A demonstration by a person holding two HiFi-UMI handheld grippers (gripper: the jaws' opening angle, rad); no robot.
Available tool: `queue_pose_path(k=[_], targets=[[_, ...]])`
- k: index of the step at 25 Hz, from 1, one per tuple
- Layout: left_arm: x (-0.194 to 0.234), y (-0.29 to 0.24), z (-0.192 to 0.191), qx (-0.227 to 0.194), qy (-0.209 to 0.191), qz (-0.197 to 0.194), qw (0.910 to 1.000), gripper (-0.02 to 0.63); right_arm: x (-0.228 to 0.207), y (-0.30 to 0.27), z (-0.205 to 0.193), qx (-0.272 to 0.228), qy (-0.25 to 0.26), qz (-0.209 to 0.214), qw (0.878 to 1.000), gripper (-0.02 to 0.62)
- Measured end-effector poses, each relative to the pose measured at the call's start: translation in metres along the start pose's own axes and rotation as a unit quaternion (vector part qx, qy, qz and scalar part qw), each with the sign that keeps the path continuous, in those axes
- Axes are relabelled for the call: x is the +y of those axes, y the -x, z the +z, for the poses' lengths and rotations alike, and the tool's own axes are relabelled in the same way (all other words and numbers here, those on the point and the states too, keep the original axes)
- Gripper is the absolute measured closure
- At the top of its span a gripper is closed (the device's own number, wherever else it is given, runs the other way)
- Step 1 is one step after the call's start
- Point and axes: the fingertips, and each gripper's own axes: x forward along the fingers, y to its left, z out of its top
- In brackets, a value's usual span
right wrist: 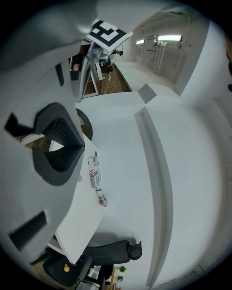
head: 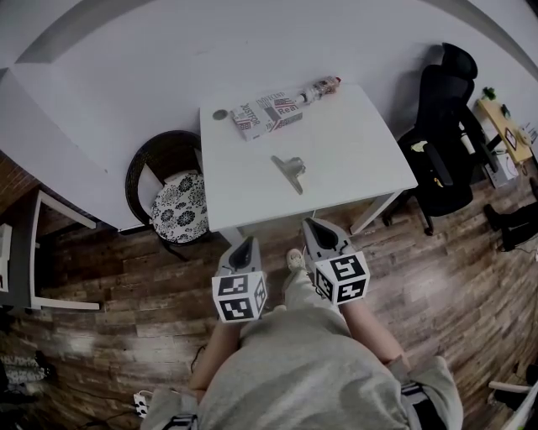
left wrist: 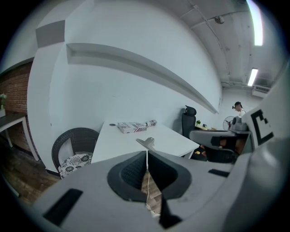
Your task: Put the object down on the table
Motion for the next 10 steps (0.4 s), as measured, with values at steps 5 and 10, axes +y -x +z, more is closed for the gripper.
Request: queue_pose_path(k=[5, 10], targets=[[0.0008, -0.0023, -0.0011, 0.002, 0.003, 0.001, 1.0, 0.595, -0.0001, -0.0028, -0.0022, 0.004, 0.0, 0.004, 1.0, 0.598], [0.0007, -0.0043, -0.0014, 0.004, 0.003, 0.002, 1.0, 0.595, 0.0009, -0.0048, -0.0013, 0.003, 0.003, 0.009, 1.0, 0.598]])
